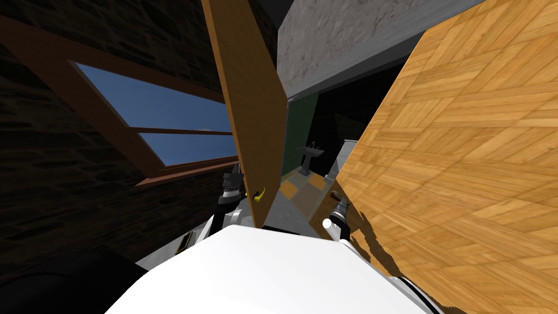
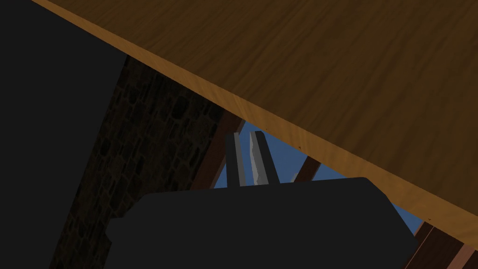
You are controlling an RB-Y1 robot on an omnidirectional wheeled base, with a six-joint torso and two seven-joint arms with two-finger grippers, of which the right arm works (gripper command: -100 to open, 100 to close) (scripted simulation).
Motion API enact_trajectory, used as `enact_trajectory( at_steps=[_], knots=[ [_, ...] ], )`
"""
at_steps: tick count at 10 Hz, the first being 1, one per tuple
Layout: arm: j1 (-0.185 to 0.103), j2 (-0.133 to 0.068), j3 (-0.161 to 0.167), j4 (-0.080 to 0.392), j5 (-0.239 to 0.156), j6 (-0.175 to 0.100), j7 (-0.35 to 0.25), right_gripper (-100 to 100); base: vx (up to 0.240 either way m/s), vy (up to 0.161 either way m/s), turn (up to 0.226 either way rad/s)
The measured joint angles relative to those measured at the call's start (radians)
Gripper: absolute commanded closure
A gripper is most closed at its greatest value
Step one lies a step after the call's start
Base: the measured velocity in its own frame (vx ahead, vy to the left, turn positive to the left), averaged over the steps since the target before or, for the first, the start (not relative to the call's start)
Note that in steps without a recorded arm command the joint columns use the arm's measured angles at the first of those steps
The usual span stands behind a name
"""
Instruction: Pull the door open
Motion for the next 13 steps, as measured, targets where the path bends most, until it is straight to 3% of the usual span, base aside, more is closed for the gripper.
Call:
enact_trajectory(
  at_steps=[13],
  knots=[
    [0.001,0.001,0.000,-0.003,0.000,0.001,0.002,-100,0.007,-0.008,-0.006]
  ],
)
